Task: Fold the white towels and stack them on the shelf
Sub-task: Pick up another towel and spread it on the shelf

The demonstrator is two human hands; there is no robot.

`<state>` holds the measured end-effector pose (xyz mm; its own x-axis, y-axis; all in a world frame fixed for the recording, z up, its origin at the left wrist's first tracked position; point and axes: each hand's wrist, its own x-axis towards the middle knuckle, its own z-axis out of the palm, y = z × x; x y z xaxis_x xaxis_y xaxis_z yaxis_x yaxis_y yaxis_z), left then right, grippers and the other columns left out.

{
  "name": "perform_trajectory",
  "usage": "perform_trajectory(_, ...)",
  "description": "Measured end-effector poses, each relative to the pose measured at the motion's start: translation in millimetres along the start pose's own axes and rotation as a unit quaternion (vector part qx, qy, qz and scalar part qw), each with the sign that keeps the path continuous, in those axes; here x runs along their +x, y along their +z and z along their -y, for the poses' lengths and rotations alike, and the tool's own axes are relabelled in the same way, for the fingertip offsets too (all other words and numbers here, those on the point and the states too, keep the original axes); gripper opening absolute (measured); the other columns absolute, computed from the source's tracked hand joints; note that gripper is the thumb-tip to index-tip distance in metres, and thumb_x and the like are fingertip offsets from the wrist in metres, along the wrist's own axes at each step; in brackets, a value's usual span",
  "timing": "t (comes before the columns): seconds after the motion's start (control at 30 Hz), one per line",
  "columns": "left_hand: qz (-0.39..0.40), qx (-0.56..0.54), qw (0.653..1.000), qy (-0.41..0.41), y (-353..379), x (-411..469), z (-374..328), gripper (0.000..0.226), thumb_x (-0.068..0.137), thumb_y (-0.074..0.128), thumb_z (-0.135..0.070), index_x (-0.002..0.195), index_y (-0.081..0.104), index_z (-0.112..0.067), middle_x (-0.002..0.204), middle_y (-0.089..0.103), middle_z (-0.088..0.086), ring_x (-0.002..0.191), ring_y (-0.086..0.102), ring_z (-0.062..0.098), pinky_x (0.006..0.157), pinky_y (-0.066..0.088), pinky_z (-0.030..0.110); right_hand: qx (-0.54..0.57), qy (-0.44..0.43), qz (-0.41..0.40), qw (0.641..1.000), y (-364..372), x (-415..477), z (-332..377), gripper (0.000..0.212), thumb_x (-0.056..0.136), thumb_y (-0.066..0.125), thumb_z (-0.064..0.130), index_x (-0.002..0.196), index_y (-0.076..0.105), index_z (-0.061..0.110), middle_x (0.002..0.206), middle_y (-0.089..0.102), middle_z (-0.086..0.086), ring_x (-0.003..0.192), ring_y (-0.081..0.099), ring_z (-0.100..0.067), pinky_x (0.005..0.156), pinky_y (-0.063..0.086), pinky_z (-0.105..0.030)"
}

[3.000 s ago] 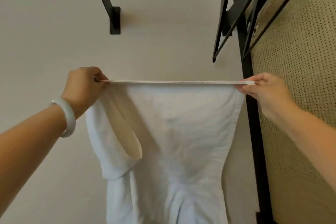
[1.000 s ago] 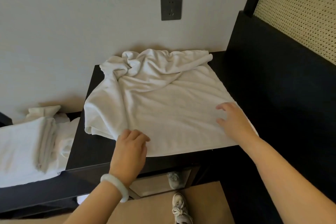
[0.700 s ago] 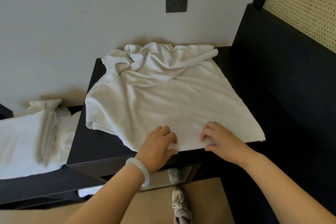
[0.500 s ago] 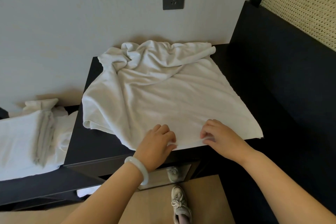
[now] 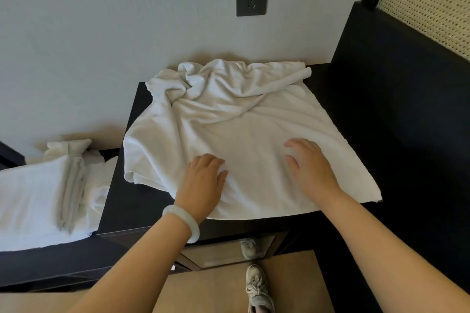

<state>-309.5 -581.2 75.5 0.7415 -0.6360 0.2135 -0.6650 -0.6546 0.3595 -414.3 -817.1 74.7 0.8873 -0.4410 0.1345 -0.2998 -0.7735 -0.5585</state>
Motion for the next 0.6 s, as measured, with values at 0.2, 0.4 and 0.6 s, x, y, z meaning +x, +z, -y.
perform_trajectory(0.2, 0.166, 0.17, 0.968, -0.082, 16.0, 14.2, 28.9, 0.064, 0.101, 0.017, -0.056, 0.156, -0.002, -0.03, 0.165, -0.007, 0.0, 0.15, -0.011, 0.027, 0.119, -0.007, 0.049, -0.193, -0.005, 0.133, 0.972, 20.1, 28.9, -42.9, 0.065, 0.101, 0.011, 0.057, 0.159, -0.004, 0.029, 0.166, -0.01, 0.009, 0.151, -0.011, -0.008, 0.122, -0.011, -0.032)
perform_trajectory(0.4, 0.166, 0.113, 0.98, 0.004, 17.1, 21.7, 3.9, 0.057, 0.104, 0.019, -0.048, 0.157, 0.009, -0.029, 0.165, -0.006, -0.002, 0.151, -0.008, 0.018, 0.121, -0.006, 0.039, -0.236, 0.109, 0.123, 0.958, -32.7, 54.6, -59.8, 0.064, 0.101, 0.021, 0.055, 0.148, 0.04, 0.017, 0.158, 0.033, -0.007, 0.144, 0.03, -0.023, 0.116, 0.02, -0.039)
perform_trajectory(0.6, -0.062, -0.032, 0.966, -0.247, -24.8, -4.7, 32.1, 0.06, 0.091, 0.045, -0.001, 0.147, 0.036, -0.02, 0.156, 0.026, 0.002, 0.143, 0.024, 0.023, 0.117, 0.016, 0.038, -0.132, -0.12, 0.121, 0.976, 51.6, 59.2, 50.4, 0.049, 0.105, 0.039, 0.03, 0.149, 0.04, 0.007, 0.159, 0.032, -0.011, 0.148, 0.025, -0.024, 0.121, 0.013, -0.033)
